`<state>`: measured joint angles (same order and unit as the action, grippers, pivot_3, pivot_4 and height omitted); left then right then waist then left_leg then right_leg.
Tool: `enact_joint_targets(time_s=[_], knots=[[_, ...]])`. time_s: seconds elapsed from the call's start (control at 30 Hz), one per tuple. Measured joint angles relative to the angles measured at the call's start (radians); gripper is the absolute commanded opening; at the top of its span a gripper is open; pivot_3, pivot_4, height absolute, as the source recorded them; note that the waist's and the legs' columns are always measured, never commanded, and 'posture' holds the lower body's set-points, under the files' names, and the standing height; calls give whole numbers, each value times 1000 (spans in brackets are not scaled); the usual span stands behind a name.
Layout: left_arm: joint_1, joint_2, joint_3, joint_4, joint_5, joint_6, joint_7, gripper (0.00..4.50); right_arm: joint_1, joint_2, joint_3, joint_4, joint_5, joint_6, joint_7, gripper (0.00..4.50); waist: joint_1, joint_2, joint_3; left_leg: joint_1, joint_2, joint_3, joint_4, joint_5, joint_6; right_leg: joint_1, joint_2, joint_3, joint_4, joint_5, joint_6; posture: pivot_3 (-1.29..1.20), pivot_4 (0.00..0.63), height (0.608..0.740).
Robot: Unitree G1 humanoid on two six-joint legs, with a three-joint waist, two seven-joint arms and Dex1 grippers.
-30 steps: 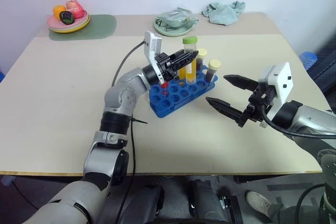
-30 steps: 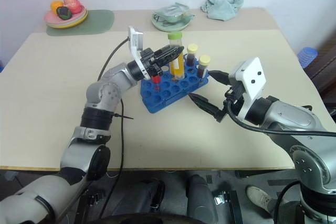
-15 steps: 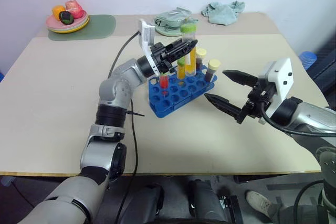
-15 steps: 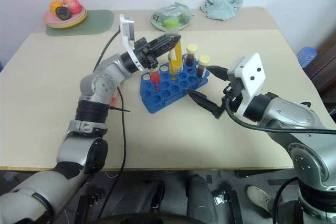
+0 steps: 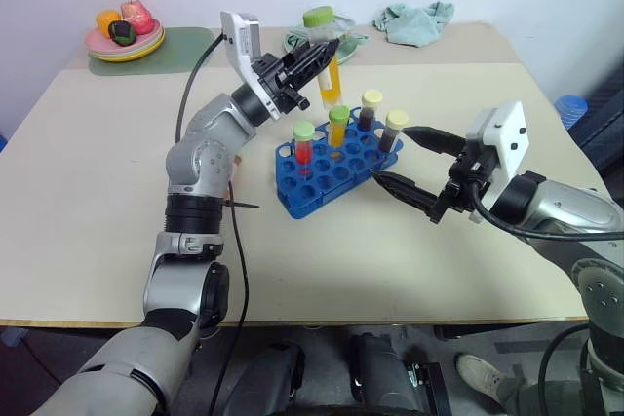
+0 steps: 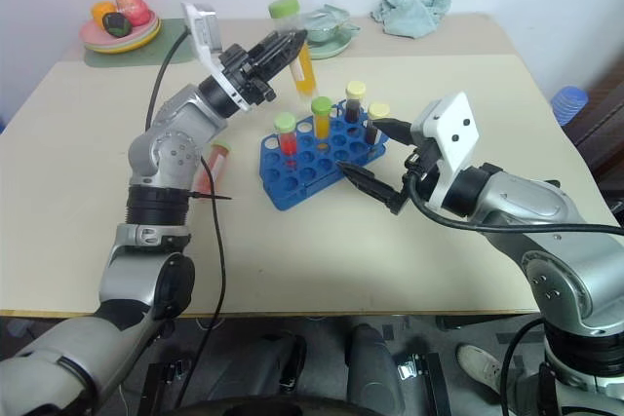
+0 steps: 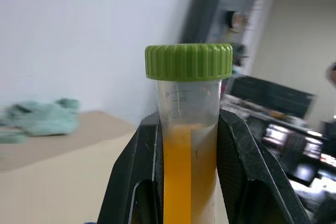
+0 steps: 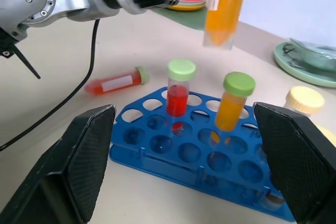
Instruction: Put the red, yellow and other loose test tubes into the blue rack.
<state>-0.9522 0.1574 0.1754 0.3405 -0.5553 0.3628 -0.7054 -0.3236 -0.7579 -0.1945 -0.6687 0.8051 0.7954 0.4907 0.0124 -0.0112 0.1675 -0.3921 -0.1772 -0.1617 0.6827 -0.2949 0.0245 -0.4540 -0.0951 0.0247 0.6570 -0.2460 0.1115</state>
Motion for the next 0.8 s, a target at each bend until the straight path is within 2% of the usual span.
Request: enact_joint_targets(time_s=[0.17,0.33,0.43,0.67,0.8], knots=[[-88,83,53,177,89,-168,113,756,-16,25,28,21,-18,-20,6,4320,-1,0,0,0,0,0,0,0,0,0,0,0,0,0,0,0,150,740],[-50,149,77,200,116,-254,103,756,-38,39,42,39,-33,-41,21,4320,0,0,0,0,0,0,0,0,0,0,0,0,-1,0,0,0,150,740],[64,169,75,100,101,-235,59,756,-47,44,52,61,-40,-50,37,4320,-1,0,0,0,0,0,-1,0,0,0,0,0,-1,0,0,0,150,740],[351,217,72,-290,-39,-58,-21,756,-82,45,66,120,-48,-69,94,4320,-5,0,0,0,0,0,0,0,0,0,0,0,-1,0,0,0,150,740],[456,220,43,-443,-87,-6,-38,756,-129,46,74,160,-58,-75,117,4320,-1,0,0,0,0,0,0,0,0,1,0,0,-1,0,0,0,150,740]])
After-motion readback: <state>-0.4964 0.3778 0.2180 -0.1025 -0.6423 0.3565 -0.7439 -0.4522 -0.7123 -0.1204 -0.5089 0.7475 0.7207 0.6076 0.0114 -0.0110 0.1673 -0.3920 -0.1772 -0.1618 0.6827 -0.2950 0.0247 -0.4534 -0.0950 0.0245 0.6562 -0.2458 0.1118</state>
